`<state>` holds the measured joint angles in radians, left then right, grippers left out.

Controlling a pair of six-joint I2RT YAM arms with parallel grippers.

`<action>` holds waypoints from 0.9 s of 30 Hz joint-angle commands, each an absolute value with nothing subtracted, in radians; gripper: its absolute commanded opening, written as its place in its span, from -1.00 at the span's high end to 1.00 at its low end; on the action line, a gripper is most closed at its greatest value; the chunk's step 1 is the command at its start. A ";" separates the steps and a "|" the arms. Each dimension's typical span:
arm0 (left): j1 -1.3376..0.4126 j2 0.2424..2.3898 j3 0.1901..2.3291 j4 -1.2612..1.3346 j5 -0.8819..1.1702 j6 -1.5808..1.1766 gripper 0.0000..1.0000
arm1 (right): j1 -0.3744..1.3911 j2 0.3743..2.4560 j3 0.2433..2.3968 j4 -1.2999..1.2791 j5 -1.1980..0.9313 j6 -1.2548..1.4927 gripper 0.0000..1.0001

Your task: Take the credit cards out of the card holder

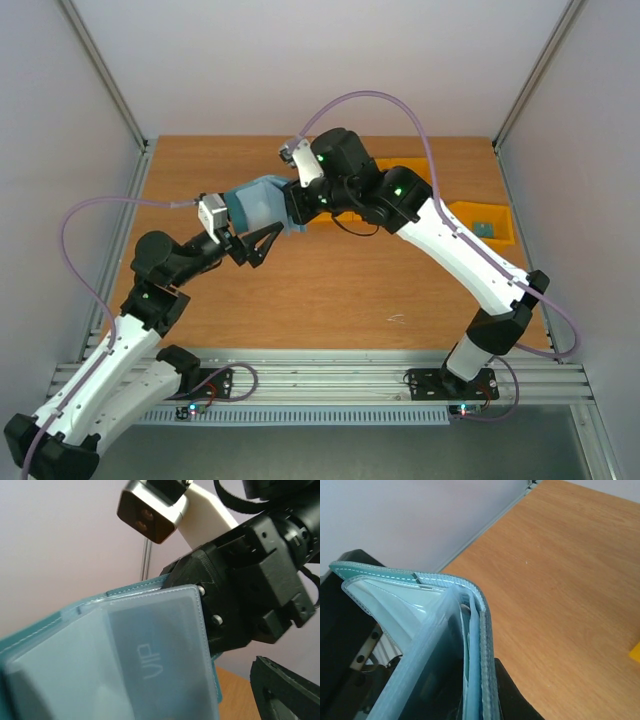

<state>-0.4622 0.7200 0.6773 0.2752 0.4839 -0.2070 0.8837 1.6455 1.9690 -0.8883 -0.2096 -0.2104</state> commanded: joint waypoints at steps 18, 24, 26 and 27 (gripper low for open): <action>-0.423 0.691 0.648 0.259 0.275 -0.174 0.01 | 0.903 1.636 2.066 -0.947 -0.383 -0.300 0.98; -0.403 0.665 0.647 0.269 0.366 -0.215 0.22 | 0.853 1.596 2.040 -0.950 -0.525 -0.337 0.98; -0.398 0.662 0.649 0.275 0.380 -0.223 0.16 | 0.832 1.581 2.025 -0.942 -0.570 -0.340 0.98; -0.395 0.659 0.650 0.278 0.388 -0.229 -0.02 | 0.826 1.575 2.017 -0.938 -0.591 -0.343 0.98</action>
